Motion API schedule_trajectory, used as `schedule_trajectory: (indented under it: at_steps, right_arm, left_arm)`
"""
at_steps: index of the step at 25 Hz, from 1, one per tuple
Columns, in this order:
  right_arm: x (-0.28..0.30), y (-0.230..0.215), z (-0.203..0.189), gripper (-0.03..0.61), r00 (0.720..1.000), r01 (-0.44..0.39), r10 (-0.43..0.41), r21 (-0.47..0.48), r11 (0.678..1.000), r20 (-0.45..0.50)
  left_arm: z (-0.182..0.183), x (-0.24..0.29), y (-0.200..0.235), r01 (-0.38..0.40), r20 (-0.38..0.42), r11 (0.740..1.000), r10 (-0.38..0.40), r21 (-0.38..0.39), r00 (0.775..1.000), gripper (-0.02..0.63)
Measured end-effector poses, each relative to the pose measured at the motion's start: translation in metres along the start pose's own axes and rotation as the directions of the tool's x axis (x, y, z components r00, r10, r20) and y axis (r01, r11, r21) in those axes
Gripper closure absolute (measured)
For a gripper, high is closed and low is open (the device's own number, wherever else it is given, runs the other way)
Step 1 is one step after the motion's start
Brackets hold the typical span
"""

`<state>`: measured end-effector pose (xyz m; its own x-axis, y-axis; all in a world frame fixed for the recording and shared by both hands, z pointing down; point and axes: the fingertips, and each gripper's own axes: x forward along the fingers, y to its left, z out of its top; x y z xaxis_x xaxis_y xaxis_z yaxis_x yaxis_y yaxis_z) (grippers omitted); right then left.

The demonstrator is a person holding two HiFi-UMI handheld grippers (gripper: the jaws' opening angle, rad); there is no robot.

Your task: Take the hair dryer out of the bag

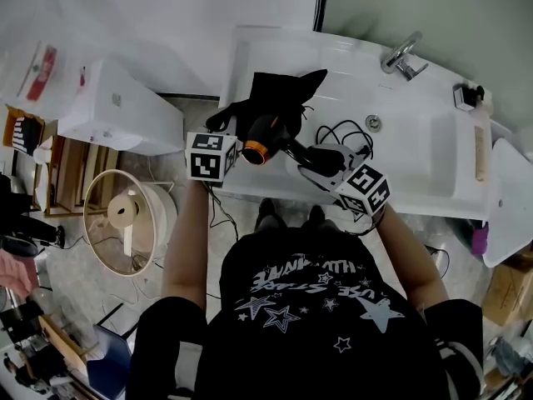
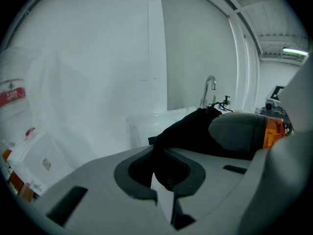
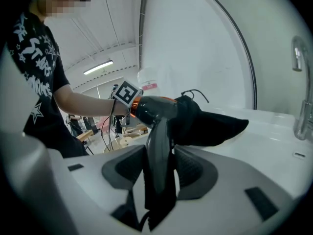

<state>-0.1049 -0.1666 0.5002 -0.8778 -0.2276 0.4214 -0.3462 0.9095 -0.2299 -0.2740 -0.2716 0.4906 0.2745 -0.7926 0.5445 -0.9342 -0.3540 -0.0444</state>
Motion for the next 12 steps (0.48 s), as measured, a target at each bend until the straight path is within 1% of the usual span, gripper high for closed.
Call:
schedule_trajectory:
  at_steps: [5, 8, 12]
  right_arm:
    - [-0.010, 0.010, 0.000, 0.385, 0.999, -0.029, 0.029, -0.004, 1.000, 0.014]
    - [-0.014, 0.018, 0.005, 0.385, 0.998, -0.048, 0.049, -0.008, 0.999, 0.033]
    - [-0.024, 0.025, 0.014, 0.385, 0.995, -0.080, 0.081, -0.016, 0.997, 0.058]
  left_arm:
    - [0.000, -0.001, 0.002, -0.024, -0.005, 0.999, 0.024, -0.024, 1.000, 0.588]
    - [0.002, -0.002, 0.003, -0.031, 0.005, 0.998, 0.032, -0.061, 0.999, 0.588]
    - [0.008, 0.001, 0.000, -0.032, 0.023, 0.996, 0.034, -0.085, 0.999, 0.588]
